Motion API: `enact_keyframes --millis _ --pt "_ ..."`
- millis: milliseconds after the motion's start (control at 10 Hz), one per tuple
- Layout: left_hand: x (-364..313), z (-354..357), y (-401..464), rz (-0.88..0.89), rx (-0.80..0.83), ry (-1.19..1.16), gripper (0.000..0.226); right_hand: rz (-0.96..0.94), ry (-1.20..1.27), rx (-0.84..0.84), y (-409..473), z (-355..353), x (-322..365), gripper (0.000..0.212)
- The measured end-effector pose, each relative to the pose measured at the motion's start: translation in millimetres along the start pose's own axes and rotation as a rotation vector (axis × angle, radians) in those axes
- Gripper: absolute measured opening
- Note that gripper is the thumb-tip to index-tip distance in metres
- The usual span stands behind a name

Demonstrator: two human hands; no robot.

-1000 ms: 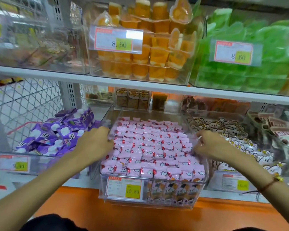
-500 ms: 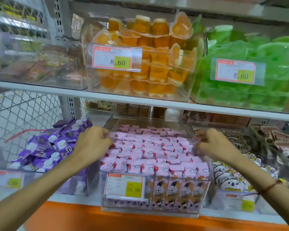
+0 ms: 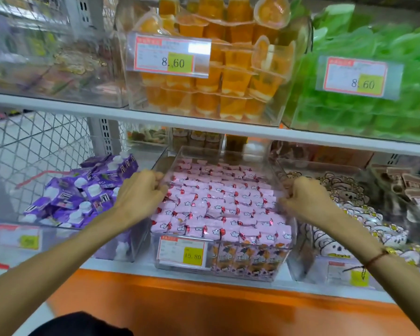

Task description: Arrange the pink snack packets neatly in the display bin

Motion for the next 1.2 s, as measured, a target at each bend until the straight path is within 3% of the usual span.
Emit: enact_keyframes --millis 100,200,300,400,700,900,1100,1200 --pt "-1.6 1.6 -0.4 -0.032 0.088 -0.012 0.021 -0.221 -0.096 -0.277 -19.0 -32.9 18.9 0.053" --pt "1.9 8.7 -5.0 -0.133 0.223 -0.221 0.019 -0.64 -0.048 -0.039 -60.8 -12.4 58.4 0.076" --pt "3.9 11.6 -16.4 -0.17 0.272 -0.312 0.024 -0.748 -0.243 0.002 -75.3 20.2 63.3 0.068" --pt "3.6 5.6 -17.9 -0.093 0.184 -0.233 0.026 -0.747 -0.249 -0.042 -73.8 20.1 63.2 0.062" --pt "7.6 21.5 -13.1 -0.101 0.162 -0.274 0.033 -0.762 -0.257 0.008 -58.6 38.0 56.4 0.058" --pt "15.3 22.4 -25.8 -0.069 0.106 -0.284 0.043 -0.734 -0.21 -0.094 -69.9 41.3 58.0 0.05" --pt "13.8 23.6 -24.8 -0.089 0.094 -0.171 0.041 -0.698 -0.18 -0.052 -72.1 45.4 62.7 0.055" --pt "10.1 18.8 -26.0 -0.154 0.13 -0.368 0.044 -0.615 0.014 -0.047 -75.9 22.4 54.1 0.064"
Point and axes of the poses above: each hand's wrist, its own y-axis towards the middle knuckle, its own z-axis out of the palm, x = y × z, the point moved 9 cm from there along y, towards the middle knuckle, and after that the axes turned 12 degrees about -y, right-handed, at the moved point
